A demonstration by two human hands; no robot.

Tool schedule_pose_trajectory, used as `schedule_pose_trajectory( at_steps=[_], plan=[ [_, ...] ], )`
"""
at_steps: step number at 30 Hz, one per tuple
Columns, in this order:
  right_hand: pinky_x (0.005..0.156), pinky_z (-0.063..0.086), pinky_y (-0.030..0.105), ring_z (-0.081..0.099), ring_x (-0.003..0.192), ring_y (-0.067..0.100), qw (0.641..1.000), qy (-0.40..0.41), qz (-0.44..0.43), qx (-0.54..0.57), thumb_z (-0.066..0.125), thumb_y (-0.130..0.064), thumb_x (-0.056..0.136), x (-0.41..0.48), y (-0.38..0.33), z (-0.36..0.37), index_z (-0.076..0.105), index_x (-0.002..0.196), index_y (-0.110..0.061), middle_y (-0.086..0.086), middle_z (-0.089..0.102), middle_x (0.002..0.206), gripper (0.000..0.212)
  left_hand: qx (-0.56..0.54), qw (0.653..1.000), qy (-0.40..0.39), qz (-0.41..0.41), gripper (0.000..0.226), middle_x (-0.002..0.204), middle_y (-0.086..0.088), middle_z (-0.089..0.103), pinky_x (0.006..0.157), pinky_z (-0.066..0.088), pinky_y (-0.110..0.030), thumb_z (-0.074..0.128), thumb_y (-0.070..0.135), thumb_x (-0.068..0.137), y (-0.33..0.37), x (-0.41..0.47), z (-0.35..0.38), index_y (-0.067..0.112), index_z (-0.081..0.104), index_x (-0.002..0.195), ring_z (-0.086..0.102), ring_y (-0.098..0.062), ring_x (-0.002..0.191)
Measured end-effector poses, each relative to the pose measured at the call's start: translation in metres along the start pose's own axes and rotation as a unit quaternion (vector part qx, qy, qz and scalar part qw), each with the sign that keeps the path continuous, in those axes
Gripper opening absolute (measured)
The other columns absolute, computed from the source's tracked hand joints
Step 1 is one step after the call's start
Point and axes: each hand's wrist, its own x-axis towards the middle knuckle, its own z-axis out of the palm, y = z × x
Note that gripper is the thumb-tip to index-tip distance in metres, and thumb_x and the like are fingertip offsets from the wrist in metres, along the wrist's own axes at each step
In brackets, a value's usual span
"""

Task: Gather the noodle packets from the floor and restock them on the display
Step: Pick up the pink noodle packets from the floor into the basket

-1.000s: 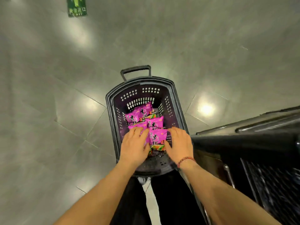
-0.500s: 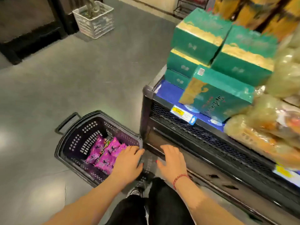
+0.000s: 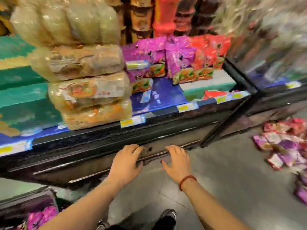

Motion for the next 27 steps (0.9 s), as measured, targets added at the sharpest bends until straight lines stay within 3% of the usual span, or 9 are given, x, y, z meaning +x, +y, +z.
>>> schedule_pose_trajectory(
  at_steps=[2,5,8,10,13,16,22,25,27],
  plan=[
    [0.100,0.038,0.042,0.047,0.124,0.029,0.998,0.020,0.046,0.023,0.069,-0.034,0.080,-0.009,0.051,-0.030,0.055,0.129,-0.017,0.004,0.054,0.133,0.054,-0.018,0.999,-0.002,0.044,0.053,0.106,-0.005,0.066,0.066,0.059,-0.038,0.071,0.033,0.062,0.052,0.038,0.010,0.014,0.065,0.111,0.065,-0.030,0.091],
    [0.102,0.034,0.037,0.043,0.127,0.027,0.990,0.074,0.109,0.044,0.065,-0.035,0.084,-0.026,0.120,-0.068,0.052,0.132,-0.019,0.002,0.050,0.137,0.053,-0.016,0.993,-0.006,0.121,0.056,0.105,-0.005,0.067,0.066,0.058,-0.036,0.079,0.028,0.059,0.127,0.091,0.025,0.014,0.065,0.112,0.066,-0.030,0.089],
    [0.106,0.031,0.036,0.038,0.130,0.024,0.980,0.097,0.172,0.033,0.061,-0.038,0.087,-0.045,0.180,-0.097,0.046,0.137,-0.022,0.000,0.045,0.142,0.055,-0.019,0.983,-0.017,0.182,0.050,0.107,-0.004,0.066,0.067,0.057,-0.037,0.065,0.036,0.069,0.196,0.134,0.038,0.017,0.063,0.114,0.065,-0.030,0.091],
    [0.106,0.031,0.035,0.038,0.130,0.023,0.967,0.130,0.215,0.039,0.061,-0.037,0.087,-0.057,0.216,-0.115,0.046,0.137,-0.022,-0.001,0.044,0.143,0.054,-0.024,0.974,-0.031,0.224,0.050,0.112,-0.003,0.064,0.073,0.056,-0.038,0.054,0.039,0.074,0.239,0.161,0.046,0.018,0.060,0.119,0.063,-0.030,0.099],
    [0.105,0.032,0.032,0.040,0.127,0.020,0.942,0.176,0.282,0.054,0.063,-0.036,0.087,-0.074,0.262,-0.140,0.048,0.135,-0.021,-0.002,0.047,0.140,0.053,-0.028,0.959,-0.051,0.278,0.053,0.127,-0.002,0.058,0.089,0.050,-0.039,0.060,0.036,0.082,0.301,0.200,0.054,0.018,0.055,0.132,0.054,-0.029,0.115],
    [0.104,0.034,0.032,0.041,0.125,0.019,0.915,0.220,0.333,0.056,0.064,-0.036,0.087,-0.087,0.303,-0.162,0.049,0.133,-0.020,-0.002,0.049,0.138,0.051,-0.035,0.942,-0.055,0.328,0.056,0.131,-0.003,0.056,0.093,0.048,-0.039,0.064,0.034,0.084,0.355,0.235,0.067,0.016,0.052,0.136,0.052,-0.028,0.119],
    [0.111,0.034,0.035,0.037,0.131,0.018,0.876,0.250,0.408,0.056,0.062,-0.039,0.089,-0.081,0.382,-0.201,0.045,0.136,-0.022,-0.003,0.045,0.140,0.053,-0.048,0.913,-0.055,0.401,0.056,0.124,-0.005,0.060,0.087,0.052,-0.040,0.068,0.035,0.082,0.442,0.316,0.092,0.015,0.055,0.132,0.056,-0.028,0.112],
    [0.109,0.036,0.036,0.038,0.129,0.018,0.860,0.255,0.438,0.056,0.062,-0.039,0.088,-0.059,0.424,-0.221,0.045,0.135,-0.023,-0.003,0.046,0.139,0.052,-0.049,0.893,-0.061,0.443,0.055,0.113,-0.010,0.065,0.076,0.055,-0.041,0.076,0.029,0.075,0.477,0.366,0.103,0.009,0.061,0.124,0.062,-0.034,0.101],
    [0.106,0.038,0.037,0.040,0.126,0.018,0.849,0.265,0.454,0.062,0.062,-0.039,0.088,-0.044,0.450,-0.236,0.046,0.134,-0.023,-0.003,0.048,0.137,0.052,-0.046,0.887,-0.073,0.454,0.056,0.113,-0.011,0.065,0.076,0.056,-0.042,0.077,0.030,0.074,0.498,0.402,0.109,0.009,0.061,0.124,0.062,-0.034,0.102]
  ],
)
